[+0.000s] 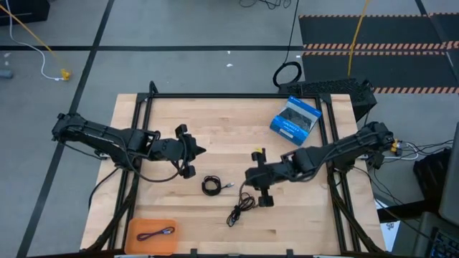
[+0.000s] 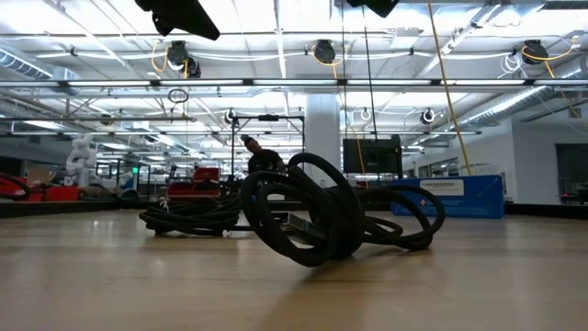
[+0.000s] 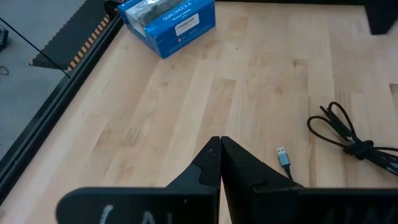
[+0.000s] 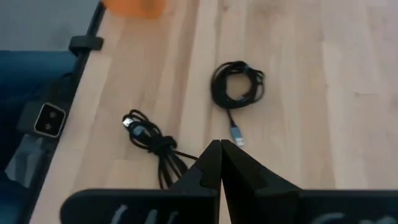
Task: Pick and place USB-C Cables
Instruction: Put the bottom black cable charger into the orange bin
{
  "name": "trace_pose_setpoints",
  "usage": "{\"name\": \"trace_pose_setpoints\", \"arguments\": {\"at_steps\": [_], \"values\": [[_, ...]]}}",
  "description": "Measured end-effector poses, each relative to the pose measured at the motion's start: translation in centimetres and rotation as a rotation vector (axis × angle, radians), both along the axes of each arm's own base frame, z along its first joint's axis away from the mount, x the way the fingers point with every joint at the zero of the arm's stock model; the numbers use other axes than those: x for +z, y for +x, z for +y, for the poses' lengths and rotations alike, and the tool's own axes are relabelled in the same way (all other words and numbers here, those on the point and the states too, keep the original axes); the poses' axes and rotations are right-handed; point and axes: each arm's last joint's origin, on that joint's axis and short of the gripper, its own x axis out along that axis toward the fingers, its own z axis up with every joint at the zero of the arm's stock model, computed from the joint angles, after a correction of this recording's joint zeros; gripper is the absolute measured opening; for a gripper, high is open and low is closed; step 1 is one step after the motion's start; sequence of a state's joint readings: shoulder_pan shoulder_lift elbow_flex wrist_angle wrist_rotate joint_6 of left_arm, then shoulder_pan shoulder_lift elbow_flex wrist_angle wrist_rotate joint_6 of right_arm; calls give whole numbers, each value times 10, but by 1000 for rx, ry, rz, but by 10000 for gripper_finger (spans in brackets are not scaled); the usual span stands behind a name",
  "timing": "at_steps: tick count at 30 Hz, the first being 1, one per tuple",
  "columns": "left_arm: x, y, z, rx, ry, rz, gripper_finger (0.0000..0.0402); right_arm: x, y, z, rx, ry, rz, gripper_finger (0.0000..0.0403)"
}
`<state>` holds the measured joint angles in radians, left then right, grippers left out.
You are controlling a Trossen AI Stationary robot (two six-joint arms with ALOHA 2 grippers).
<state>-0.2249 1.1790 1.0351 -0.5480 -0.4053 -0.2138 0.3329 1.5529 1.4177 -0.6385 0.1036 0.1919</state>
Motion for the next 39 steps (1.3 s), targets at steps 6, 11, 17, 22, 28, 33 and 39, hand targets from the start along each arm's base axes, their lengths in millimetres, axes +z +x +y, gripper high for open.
{"name": "trace_pose_setpoints", "arguments": {"at_steps": [6,11,17,22,28,33,39], "values": [[0,0,0,0,0,0,8,-24,-15,12,50,-9,-74,0],[0,0,0,0,-1,-5,8,-54,-32,6,27,24,-90,0],[2,1,0,0,-5,-24,8,-85,-52,-2,10,60,-124,0],[2,2,0,0,-6,-27,8,-101,-63,-4,7,109,-122,0],[2,2,0,0,-5,-27,8,-107,-58,-1,-4,190,-112,0],[2,2,0,-1,-4,-27,8,-110,-50,5,32,198,-169,0],[2,2,0,-1,-4,-27,8,-124,-40,9,45,187,-182,0]]}}
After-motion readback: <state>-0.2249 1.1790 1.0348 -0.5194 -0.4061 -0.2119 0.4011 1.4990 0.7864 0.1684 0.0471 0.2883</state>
